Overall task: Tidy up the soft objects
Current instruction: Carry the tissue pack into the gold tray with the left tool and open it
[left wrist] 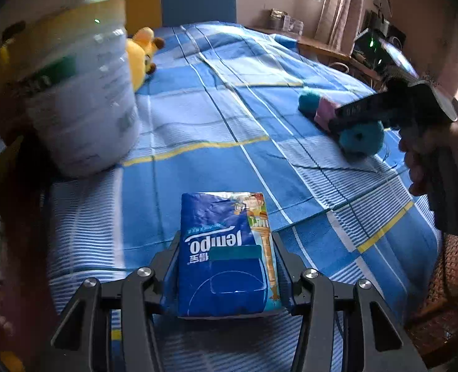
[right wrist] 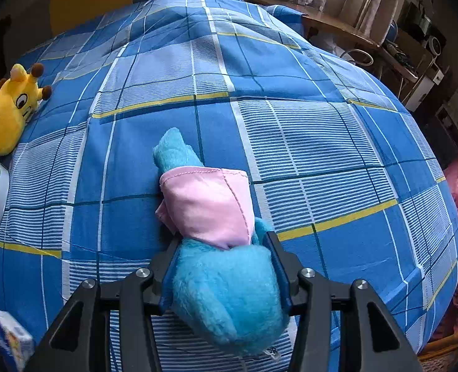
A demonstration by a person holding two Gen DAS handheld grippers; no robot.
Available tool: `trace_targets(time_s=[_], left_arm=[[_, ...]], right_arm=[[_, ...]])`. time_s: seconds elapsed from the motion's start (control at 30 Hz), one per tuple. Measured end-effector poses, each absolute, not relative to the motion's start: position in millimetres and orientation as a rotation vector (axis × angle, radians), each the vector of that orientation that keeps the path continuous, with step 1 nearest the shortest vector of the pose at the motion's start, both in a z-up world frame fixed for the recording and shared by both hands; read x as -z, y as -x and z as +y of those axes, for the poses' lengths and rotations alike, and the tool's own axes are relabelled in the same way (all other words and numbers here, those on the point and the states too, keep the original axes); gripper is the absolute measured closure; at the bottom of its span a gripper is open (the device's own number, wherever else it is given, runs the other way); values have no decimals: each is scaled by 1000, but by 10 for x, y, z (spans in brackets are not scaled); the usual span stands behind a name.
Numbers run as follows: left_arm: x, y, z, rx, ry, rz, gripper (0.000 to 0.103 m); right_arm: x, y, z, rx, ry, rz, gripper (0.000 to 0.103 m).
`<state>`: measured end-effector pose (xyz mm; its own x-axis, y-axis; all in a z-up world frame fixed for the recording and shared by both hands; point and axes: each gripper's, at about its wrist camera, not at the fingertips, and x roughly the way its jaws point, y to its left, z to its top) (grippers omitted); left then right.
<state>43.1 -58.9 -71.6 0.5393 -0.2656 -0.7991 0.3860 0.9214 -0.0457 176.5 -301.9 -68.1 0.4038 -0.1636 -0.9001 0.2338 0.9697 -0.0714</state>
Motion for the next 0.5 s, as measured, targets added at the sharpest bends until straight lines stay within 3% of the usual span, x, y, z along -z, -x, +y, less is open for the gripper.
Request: trace_targets(time_s=[0.5], left_arm=[[280, -162, -318, 353, -115, 886, 51]], right_arm=[[709, -1765, -2911, 268, 26, 1115, 53]])
